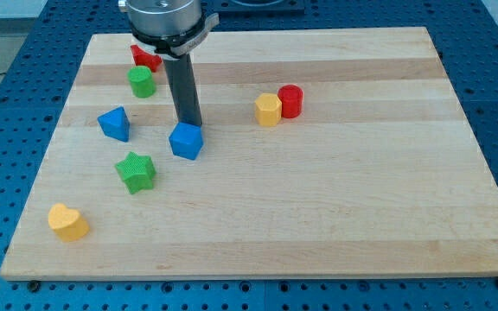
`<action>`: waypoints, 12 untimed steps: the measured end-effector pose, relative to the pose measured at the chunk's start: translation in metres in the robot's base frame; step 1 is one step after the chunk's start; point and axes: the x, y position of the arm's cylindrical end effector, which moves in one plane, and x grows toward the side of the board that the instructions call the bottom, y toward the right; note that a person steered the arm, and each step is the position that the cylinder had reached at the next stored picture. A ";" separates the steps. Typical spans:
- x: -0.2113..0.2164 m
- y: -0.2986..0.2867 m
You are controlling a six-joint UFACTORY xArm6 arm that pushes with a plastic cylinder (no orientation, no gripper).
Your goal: Place the green star below the blue triangle
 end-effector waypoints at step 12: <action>0.093 -0.032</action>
